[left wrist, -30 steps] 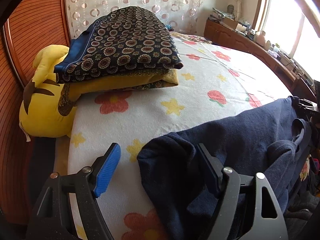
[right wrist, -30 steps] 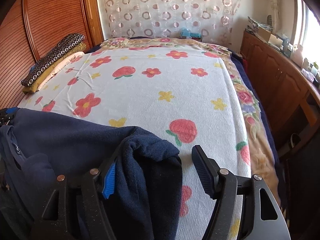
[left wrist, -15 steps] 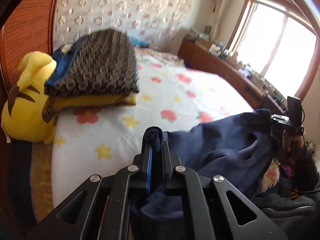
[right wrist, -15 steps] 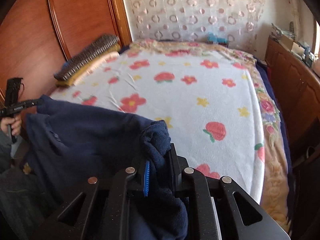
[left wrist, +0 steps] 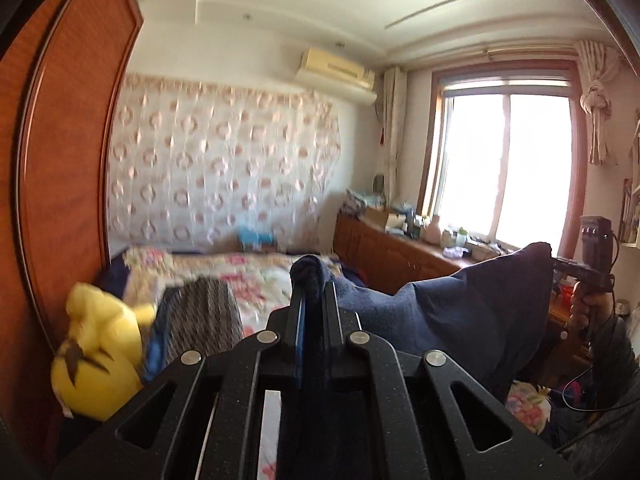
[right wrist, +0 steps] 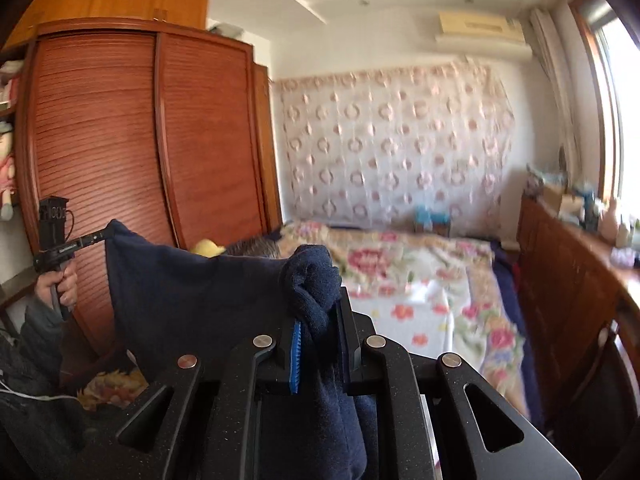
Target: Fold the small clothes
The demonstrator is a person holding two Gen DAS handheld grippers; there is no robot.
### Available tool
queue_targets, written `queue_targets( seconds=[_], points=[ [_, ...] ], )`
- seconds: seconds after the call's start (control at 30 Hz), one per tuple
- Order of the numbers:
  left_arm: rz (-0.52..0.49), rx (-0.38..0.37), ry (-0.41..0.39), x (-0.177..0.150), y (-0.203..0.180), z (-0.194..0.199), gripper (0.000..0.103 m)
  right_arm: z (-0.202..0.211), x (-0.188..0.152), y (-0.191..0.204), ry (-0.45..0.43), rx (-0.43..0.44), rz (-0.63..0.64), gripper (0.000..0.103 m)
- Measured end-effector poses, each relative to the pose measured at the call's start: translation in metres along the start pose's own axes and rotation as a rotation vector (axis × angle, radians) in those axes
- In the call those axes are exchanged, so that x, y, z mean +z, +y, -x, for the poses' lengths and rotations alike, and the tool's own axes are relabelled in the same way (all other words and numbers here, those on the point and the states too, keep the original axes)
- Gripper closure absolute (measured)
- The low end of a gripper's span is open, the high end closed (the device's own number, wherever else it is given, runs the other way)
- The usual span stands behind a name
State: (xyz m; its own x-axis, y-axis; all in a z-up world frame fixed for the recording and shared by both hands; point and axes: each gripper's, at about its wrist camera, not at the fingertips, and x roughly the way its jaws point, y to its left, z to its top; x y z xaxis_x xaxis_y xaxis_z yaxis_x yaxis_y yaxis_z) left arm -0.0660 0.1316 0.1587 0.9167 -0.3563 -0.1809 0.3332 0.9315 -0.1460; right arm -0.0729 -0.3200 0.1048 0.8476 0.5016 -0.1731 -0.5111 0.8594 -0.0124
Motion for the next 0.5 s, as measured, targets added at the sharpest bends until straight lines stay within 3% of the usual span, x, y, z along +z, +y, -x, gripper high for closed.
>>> queue_targets(
  seconds=[0.27,0.4,0.5],
  points=[
    [-0.052,0.046,-0.141,0.062,0.009,0.027,0.096,0.052,0.070,0.027,-0.107,-0.024,0.126,0.089],
    [-0.058,0.080,-0.151,0.072,0.027,0.015,0.096,0.052,0.085,0.027,-0.116,-0.037,0.147,0.089],
    [-0.047,0.111,-0.110,0.070,0.041,-0.017,0.096,0.024,0.081,0.027,-0.079,-0.053,0.151,0.089]
  ],
)
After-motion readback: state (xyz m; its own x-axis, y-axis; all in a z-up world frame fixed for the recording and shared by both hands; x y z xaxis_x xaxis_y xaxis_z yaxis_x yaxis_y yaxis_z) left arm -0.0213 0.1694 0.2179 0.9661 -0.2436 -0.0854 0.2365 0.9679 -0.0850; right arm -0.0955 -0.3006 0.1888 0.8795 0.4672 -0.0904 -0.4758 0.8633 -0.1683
